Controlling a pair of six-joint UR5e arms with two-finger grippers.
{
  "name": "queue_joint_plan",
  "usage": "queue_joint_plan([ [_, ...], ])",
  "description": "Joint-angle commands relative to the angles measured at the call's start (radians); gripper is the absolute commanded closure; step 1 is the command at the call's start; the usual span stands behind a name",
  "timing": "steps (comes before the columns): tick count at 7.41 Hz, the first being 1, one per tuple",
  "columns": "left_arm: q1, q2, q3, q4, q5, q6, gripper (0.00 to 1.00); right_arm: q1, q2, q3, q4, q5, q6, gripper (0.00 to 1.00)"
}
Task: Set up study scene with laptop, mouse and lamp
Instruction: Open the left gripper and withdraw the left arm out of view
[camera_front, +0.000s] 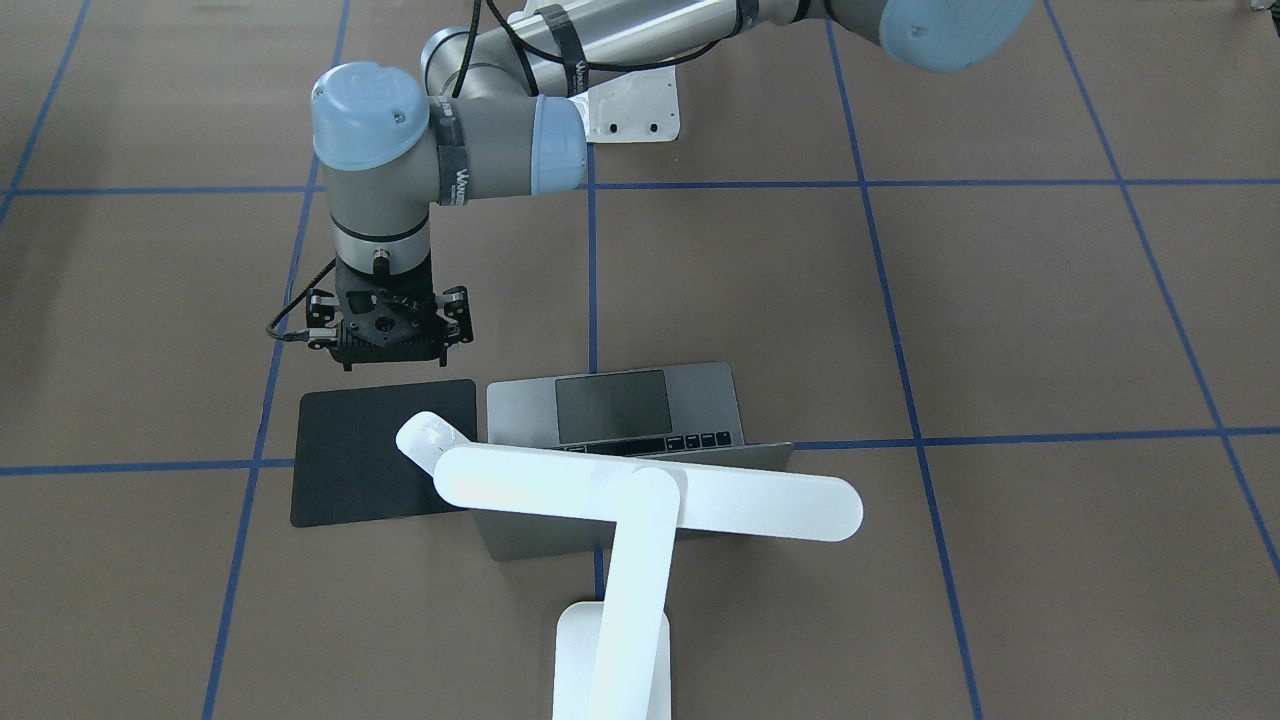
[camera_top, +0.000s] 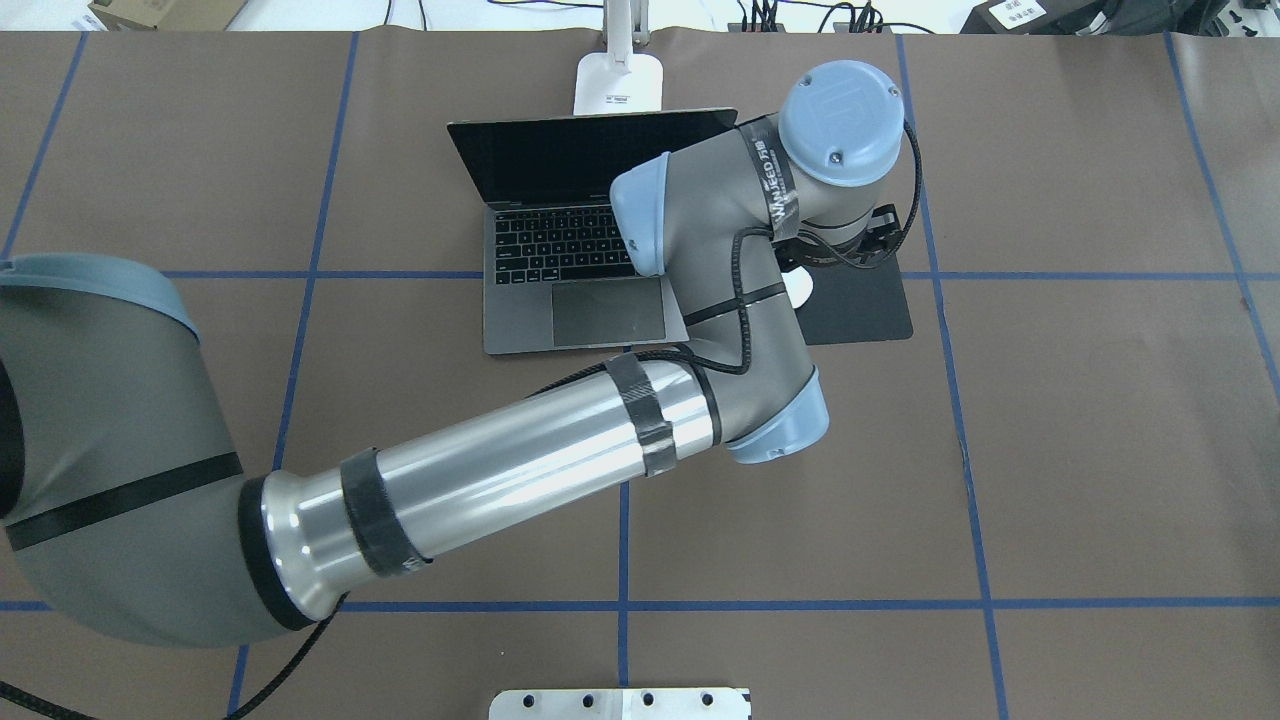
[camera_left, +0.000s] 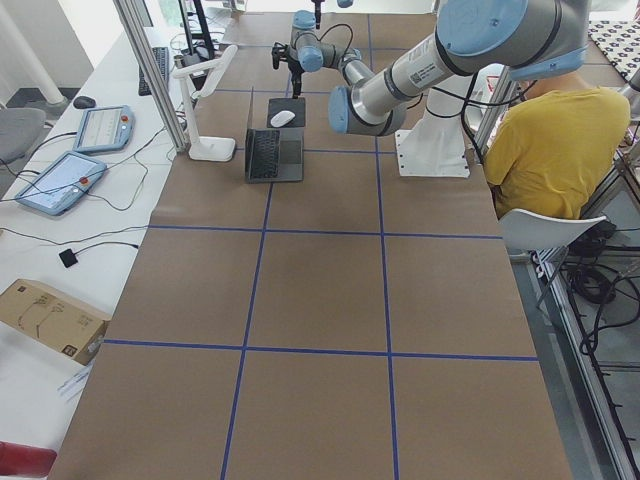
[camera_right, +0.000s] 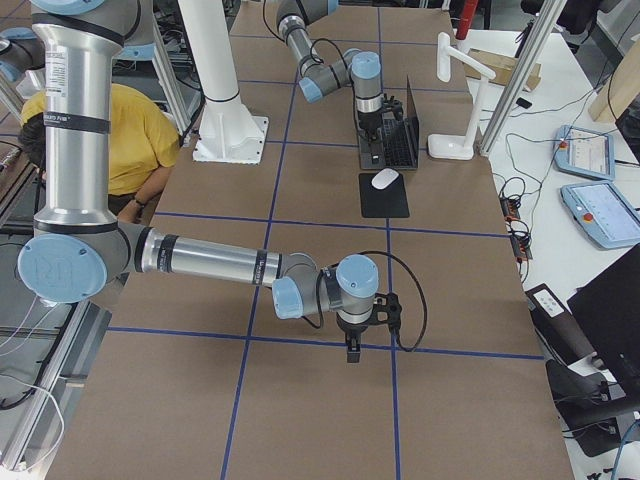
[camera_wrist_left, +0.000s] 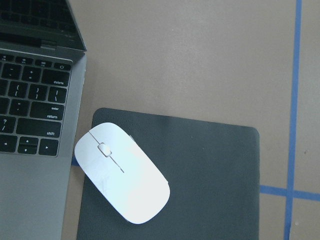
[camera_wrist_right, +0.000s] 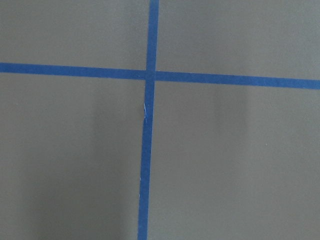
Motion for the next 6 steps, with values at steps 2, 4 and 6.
queue_joint_plan([
  [2,-0.092,0.343,-0.594,0.352,-0.174,0.264,0.01,0.046,0.001,0.002,0.003,0.008,-0.014,0.0],
  [4,-0.173,0.605,-0.982,0.619,-0.175,0.555,0.01,0.126,-0.011,0.008,-0.005,0.037,-0.061,0.0],
  [6,-0.323,0.765,-1.1,0.738,-0.219,0.859,0.01,0.174,-0.004,0.034,-0.084,0.037,-0.092,0.0],
])
